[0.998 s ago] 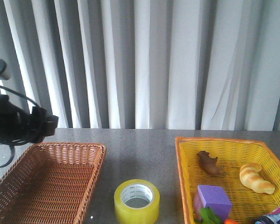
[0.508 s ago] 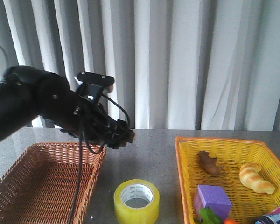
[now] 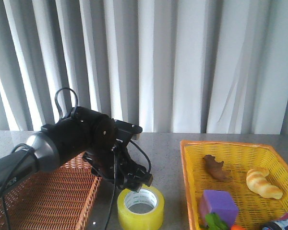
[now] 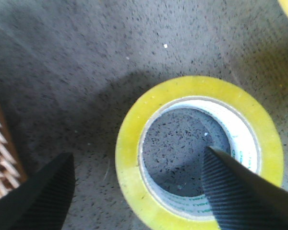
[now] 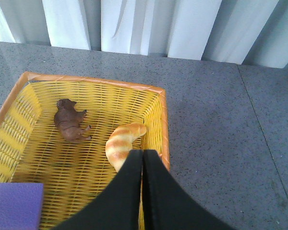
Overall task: Transfer tape with both arms
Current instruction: 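Reach the left gripper down to the tape roll on the table, then grasp the tape roll rim with the left gripper and lift it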
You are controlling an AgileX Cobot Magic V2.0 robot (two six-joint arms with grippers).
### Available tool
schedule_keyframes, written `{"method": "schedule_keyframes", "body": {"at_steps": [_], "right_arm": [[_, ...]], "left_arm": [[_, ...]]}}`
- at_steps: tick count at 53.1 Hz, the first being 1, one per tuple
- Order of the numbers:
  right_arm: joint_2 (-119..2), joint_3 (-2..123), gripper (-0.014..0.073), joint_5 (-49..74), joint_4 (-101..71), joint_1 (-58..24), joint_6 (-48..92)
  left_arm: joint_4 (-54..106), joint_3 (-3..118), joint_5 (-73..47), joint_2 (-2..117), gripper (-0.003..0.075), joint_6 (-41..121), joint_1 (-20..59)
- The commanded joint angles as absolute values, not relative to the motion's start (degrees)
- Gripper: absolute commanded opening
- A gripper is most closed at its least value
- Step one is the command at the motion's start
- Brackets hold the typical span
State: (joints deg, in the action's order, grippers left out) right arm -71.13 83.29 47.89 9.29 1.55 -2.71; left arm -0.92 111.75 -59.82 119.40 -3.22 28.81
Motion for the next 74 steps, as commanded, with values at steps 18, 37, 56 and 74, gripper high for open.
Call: {"method": "schedule_keyframes", "body": {"at_steps": [18, 37, 56, 74], "right_arm": [[-69.9, 84.6, -0.0008, 44.4, 9.9, 1.8, -2.6], [-69.9, 84.6, -0.0008, 44.7, 9.9, 1.8, -2.6], [-69.9, 84.6, -0.0008, 44.7, 9.9, 1.8, -2.6], [-69.9, 84.6, -0.0008, 44.7, 9.9, 1.8, -2.6]], "left_arm": [[1.3, 113.7, -58.4, 120.2, 0.0523, -4.0, 29.2], [1.3, 113.8, -59.6, 122.3, 0.0459, -5.5, 29.2], [1.1, 114.5, -58.0, 122.1, 0.0183, -9.6, 29.2], [1.3, 115.7, -58.9, 121.6, -0.0001, -9.6, 29.2]]}}
